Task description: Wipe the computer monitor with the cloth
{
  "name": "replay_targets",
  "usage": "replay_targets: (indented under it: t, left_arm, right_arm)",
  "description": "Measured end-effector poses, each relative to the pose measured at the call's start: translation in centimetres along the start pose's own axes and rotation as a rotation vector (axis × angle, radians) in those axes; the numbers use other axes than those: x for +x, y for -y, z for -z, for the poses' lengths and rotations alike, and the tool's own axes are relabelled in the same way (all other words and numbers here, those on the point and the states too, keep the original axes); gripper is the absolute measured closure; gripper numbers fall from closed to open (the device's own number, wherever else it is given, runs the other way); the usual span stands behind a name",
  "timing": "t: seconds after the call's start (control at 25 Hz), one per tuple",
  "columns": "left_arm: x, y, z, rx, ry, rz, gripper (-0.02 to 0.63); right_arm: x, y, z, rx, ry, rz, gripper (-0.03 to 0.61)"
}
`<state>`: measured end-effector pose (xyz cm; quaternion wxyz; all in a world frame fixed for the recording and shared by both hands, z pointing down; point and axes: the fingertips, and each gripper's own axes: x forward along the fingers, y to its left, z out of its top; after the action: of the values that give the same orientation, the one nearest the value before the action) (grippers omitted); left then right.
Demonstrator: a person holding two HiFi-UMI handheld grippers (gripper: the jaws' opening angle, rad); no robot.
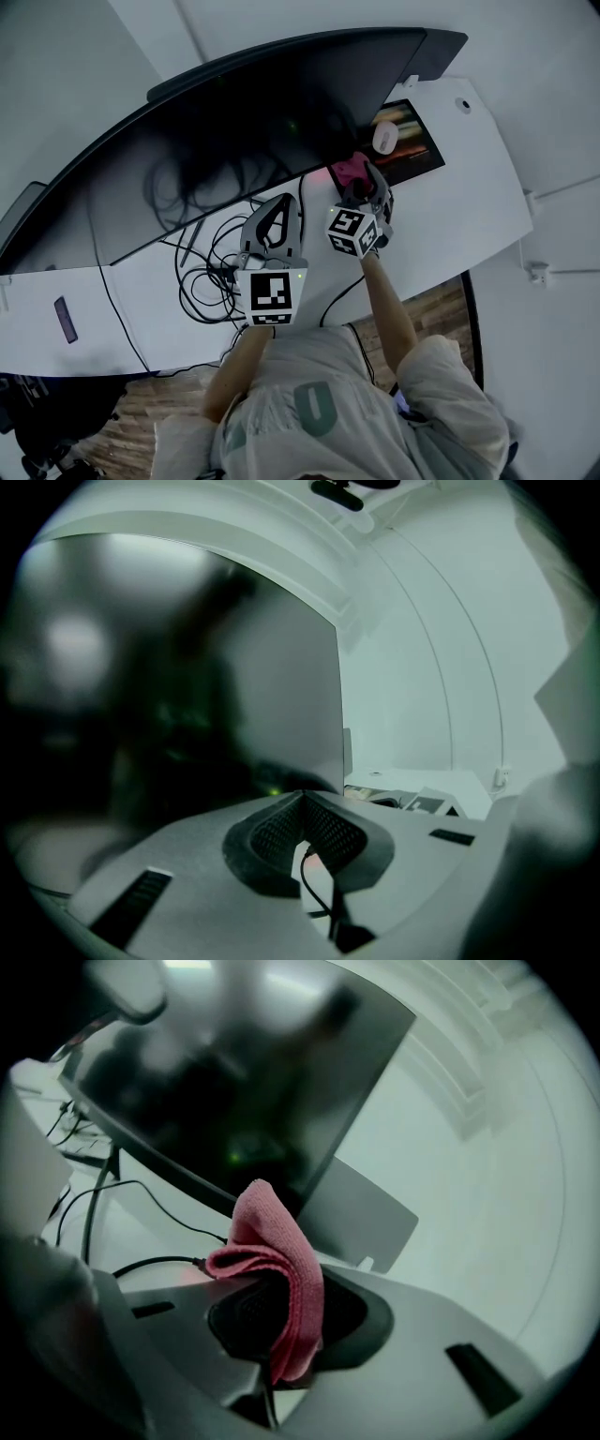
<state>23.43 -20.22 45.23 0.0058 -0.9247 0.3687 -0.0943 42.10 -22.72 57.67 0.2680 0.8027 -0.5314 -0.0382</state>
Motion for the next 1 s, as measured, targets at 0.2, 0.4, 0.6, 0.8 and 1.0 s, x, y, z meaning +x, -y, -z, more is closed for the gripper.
replay_targets:
  t: [0.2, 0.4, 0.6, 0.8, 1.0]
  left_arm:
    - [-0.2, 0.0, 0.0, -0.003, -0.004, 0.001, 0.598]
    - [-0.3, 0.3, 0.0, -0.001, -0.009, 0.008, 0.598]
    - [-0.2, 0.3, 0.2, -0.001, -0.017, 0.014, 0.598]
    - [0.0, 1.0, 0.2, 0.005, -0.014, 0.029, 0.598]
    - [-0.2, 0.7, -0.1, 0.002, -0.003, 0.02, 0.598]
  right_arm:
    - [0.5, 3.1, 1.4, 0.564, -0.091, -0.028, 0.522]
    - [0.3, 4.6, 2.0, 1.178, -0.045, -0.107, 0.522]
    - [-0.1, 4.3, 0.5, 1.012, -0.002, -0.194, 0.522]
    - [-0.1, 1.6, -2.8, 0.786, 0.061, -0.387, 0.522]
    - [-0.3, 1.1, -4.1, 0.765, 0.089, -0.469, 0.522]
